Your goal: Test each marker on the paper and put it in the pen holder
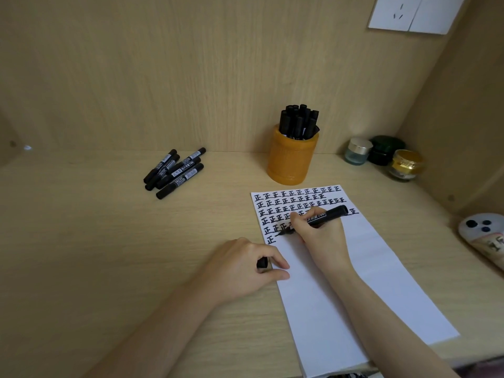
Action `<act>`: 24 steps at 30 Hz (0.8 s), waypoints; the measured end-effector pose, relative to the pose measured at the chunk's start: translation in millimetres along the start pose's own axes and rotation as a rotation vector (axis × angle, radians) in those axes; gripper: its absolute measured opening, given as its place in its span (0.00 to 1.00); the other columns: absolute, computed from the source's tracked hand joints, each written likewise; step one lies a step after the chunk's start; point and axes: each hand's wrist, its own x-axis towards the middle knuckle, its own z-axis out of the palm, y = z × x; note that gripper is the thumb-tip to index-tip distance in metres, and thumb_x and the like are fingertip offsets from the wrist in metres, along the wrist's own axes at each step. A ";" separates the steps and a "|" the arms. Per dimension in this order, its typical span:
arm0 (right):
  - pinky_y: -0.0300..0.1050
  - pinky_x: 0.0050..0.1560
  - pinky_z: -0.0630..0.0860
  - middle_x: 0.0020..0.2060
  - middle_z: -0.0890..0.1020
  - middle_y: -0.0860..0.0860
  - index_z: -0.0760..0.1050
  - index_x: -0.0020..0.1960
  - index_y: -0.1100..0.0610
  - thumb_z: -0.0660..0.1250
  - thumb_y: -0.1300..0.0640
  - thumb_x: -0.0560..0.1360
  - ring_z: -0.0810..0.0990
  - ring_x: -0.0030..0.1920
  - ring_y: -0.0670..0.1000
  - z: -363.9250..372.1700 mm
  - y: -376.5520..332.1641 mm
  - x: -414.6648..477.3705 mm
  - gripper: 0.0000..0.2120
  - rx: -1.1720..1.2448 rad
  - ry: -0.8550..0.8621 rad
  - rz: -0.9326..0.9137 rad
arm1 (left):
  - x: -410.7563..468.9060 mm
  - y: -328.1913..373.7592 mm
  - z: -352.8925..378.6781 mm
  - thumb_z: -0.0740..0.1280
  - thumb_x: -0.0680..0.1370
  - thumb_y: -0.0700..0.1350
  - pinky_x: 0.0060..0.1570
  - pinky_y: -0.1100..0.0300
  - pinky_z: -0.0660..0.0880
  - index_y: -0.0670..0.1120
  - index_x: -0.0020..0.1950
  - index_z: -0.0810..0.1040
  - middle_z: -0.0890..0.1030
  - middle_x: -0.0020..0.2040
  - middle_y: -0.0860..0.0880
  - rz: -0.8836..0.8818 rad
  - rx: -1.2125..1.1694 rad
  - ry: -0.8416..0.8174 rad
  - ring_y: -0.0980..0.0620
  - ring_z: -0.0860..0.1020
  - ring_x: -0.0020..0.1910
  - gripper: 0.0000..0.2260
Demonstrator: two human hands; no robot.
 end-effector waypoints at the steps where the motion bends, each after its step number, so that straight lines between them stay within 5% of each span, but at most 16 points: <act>1: 0.30 0.28 0.64 0.19 0.70 0.41 0.71 0.33 0.58 0.70 0.60 0.73 0.68 0.24 0.40 0.0 0.3 0.1 0.12 0.002 -0.001 0.002 | 0.1 -0.2 0.2 0.72 0.71 0.56 0.30 0.70 0.62 0.57 0.46 0.83 0.72 0.24 0.63 0.000 0.002 0.000 0.61 0.70 0.26 0.07; 17: 0.35 0.30 0.63 0.24 0.68 0.47 0.69 0.32 0.60 0.68 0.63 0.70 0.66 0.28 0.44 -1.0 -2.2 -0.9 0.11 -0.019 -0.036 0.021 | 0.1 -1.6 0.5 0.72 0.71 0.57 0.31 0.70 0.62 0.58 0.46 0.83 0.72 0.24 0.63 0.005 0.009 0.007 0.60 0.70 0.26 0.07; 24: 0.34 0.29 0.63 0.21 0.67 0.42 0.69 0.32 0.60 0.68 0.62 0.71 0.66 0.26 0.43 -1.4 -1.6 -0.8 0.12 -0.006 -0.020 0.006 | -0.1 -1.5 0.4 0.72 0.71 0.56 0.30 0.71 0.62 0.58 0.46 0.83 0.71 0.22 0.61 -0.004 0.002 0.008 0.60 0.69 0.25 0.07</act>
